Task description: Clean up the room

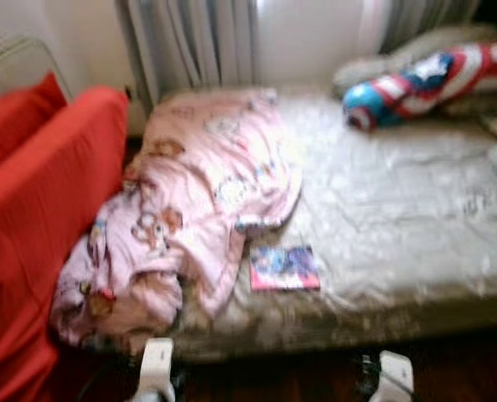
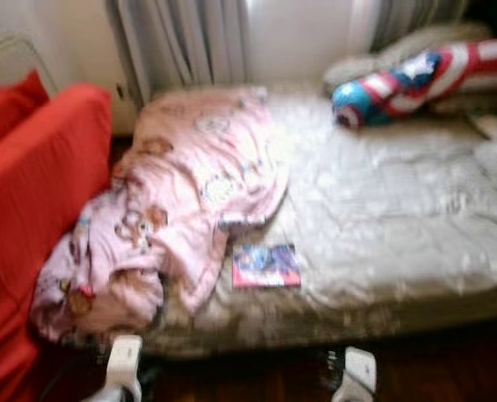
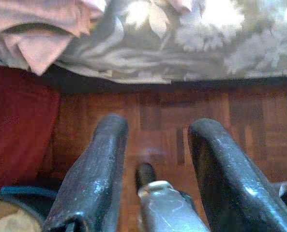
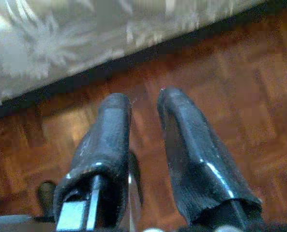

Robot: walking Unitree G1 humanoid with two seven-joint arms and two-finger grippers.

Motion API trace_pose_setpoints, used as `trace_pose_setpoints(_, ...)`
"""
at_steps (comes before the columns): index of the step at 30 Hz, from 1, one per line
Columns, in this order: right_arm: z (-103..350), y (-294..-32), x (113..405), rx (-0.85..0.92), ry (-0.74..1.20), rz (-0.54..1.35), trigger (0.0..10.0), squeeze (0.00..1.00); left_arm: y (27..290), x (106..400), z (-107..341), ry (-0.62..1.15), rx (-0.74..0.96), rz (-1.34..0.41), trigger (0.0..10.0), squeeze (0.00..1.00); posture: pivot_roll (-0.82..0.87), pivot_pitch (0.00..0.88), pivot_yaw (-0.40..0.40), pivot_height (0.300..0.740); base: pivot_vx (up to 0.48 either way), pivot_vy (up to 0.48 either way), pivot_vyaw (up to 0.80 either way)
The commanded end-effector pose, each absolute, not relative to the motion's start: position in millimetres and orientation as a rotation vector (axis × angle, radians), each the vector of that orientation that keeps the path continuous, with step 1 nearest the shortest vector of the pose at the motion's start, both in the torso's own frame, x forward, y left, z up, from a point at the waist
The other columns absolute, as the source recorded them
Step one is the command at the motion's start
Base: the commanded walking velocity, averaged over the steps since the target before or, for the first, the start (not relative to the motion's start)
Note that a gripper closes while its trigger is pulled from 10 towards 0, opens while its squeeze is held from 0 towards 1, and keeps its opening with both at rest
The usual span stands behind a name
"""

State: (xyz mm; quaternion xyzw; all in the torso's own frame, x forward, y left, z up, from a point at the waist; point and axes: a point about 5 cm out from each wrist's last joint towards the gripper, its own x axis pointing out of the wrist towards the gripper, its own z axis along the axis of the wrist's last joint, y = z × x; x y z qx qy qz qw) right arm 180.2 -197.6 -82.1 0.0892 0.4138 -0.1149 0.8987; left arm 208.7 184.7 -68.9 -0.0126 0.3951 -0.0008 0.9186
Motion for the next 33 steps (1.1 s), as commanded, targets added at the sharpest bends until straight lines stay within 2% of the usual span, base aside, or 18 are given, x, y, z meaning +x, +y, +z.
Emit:
trace_pose_setpoints(1, -83.9, -187.1, 179.8, 0.196, 0.87, -0.21, 10.0, 0.0, 194.1, 202.1, -71.8, 0.843, -0.013, 0.021, 10.0, 0.0, -0.02, 0.0, 0.005, 0.74, 0.255, 0.0, 0.0)
trace_pose_setpoints(33, -84.8, -182.3, 178.8, 0.2, 0.87, -0.192, 10.0, 0.0, 195.4, 202.7, -71.0, 0.834, -0.016, 0.018, 10.0, 0.0, -0.02, 0.0, 0.009, 0.74, 0.257, 0.0, 0.01)
